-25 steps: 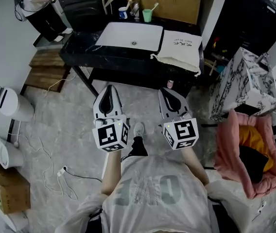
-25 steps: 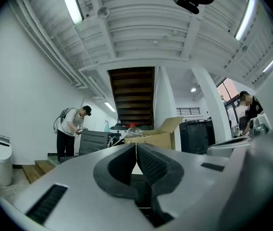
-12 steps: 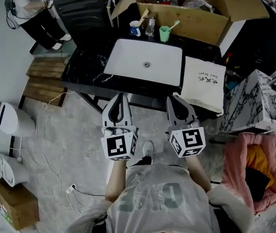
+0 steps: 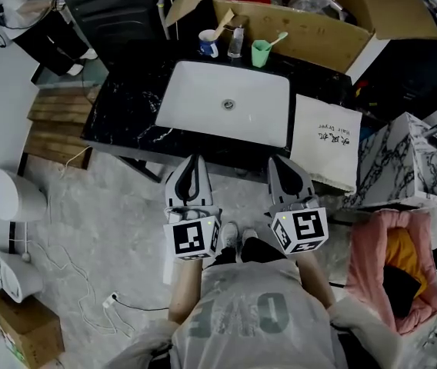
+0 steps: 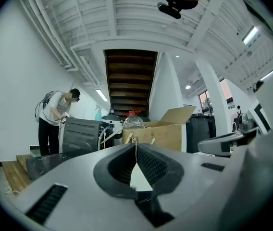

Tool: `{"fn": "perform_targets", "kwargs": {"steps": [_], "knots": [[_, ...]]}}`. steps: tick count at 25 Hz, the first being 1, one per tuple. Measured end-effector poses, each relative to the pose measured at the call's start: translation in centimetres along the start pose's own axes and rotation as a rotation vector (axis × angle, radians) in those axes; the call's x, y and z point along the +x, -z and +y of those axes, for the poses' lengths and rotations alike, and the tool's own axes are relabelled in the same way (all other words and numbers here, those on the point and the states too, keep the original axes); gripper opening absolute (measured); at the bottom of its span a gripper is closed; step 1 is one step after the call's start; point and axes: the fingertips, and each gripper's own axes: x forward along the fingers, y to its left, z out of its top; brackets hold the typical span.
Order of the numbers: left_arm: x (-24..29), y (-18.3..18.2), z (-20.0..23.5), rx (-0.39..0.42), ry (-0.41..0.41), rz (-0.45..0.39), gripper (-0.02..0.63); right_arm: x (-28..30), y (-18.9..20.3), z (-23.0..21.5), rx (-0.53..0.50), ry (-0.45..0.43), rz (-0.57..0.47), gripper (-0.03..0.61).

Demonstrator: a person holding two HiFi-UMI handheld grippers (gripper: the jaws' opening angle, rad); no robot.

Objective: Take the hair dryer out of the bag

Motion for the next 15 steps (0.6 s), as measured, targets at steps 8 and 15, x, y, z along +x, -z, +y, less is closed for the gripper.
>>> {"fn": "perform_targets", "kwargs": {"steps": [8,15], "knots": [[1.8,-0.2,-1.1,-0.003,-0.036,-0.002,0.031,1.0,-0.8,-1.7,0.002,-0.023,-0.033,0.031],[2.2,-0.3,-2.5,0.018,-0.080,0.008,0.031,1.4,-1.1,-3.5,0.024,-0.062,-0.050,0.031]]}}
